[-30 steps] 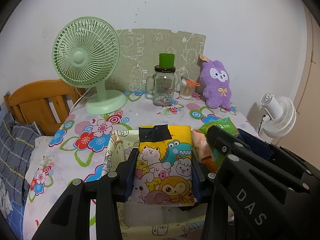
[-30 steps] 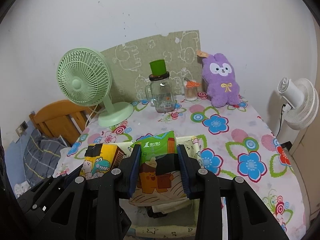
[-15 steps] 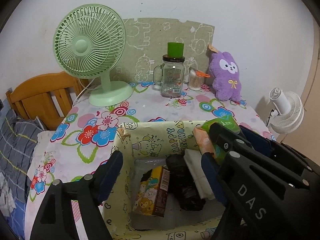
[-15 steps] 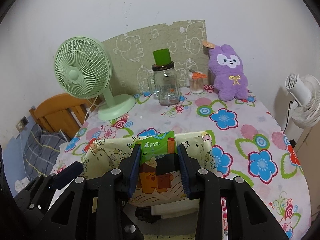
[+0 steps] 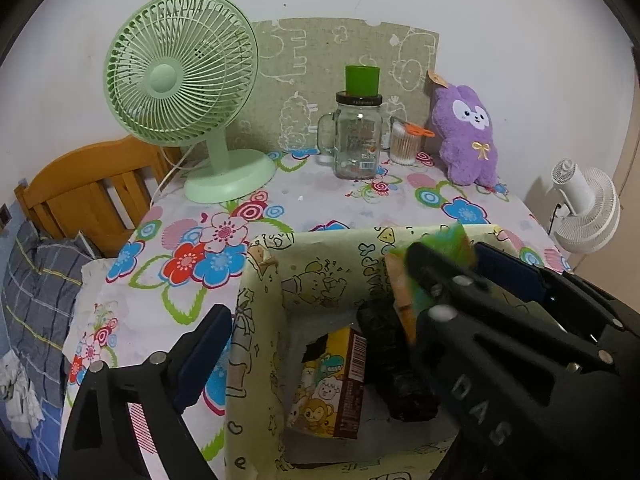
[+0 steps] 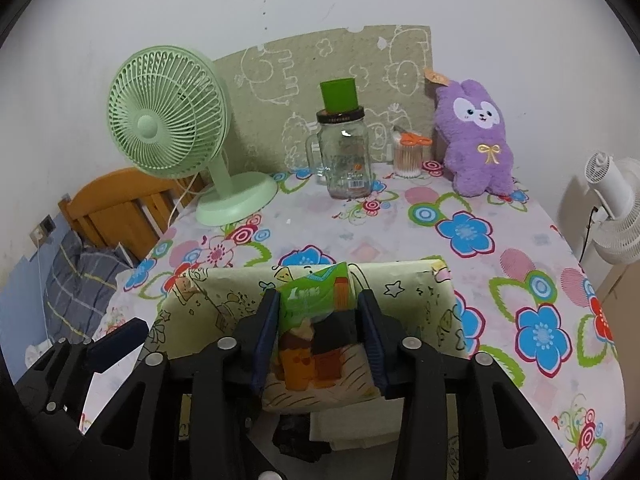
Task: Organize soft objects
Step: 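Open the right tool to release the green package into the basket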
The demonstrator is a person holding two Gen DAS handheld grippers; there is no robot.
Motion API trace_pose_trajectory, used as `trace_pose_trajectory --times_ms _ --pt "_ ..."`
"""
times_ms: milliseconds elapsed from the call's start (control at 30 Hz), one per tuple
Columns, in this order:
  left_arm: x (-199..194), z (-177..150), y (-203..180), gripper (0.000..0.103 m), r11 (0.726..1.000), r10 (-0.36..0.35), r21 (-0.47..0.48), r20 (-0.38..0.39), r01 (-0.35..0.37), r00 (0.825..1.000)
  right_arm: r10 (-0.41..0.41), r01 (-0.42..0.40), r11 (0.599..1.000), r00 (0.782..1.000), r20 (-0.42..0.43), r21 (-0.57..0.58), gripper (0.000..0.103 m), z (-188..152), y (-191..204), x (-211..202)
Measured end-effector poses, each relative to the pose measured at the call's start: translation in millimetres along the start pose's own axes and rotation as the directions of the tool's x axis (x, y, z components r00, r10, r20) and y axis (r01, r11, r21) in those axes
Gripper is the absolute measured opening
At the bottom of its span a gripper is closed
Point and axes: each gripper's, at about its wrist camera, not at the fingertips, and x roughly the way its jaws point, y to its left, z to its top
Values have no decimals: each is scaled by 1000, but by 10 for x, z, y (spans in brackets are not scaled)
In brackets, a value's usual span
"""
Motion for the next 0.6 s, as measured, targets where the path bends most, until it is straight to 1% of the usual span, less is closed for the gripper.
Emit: trace_pose_trajectory --times_ms 33,233,367,433,500,600 --pt "2 -1 -1 95 1000 -2 1 1 2 1000 -3 3 1000 1000 3 -1 59 -3 -1 1" --pt "-8 1 -13 97 1000 -5 1 5 5 1000 -16 16 1000 1000 10 -12 86 -3 3 -37" --pt "-55 0 -41 99 1000 -3 8 18 3 1000 -18 18 1000 1000 7 -4 88 -9 -24 -85" --pt "-86 0 -55 100 1000 -5 9 23 5 1000 -21 21 1000 1000 9 -2 93 -14 -38 -118" --pt "-121 0 -68 102 1000 -12 5 28 12 1000 -26 26 1000 999 24 1 96 -17 -46 -179" --pt "-188 -4 -84 103 1000 -24 5 43 24 999 -30 30 1000 999 40 2 98 -20 -58 -273"
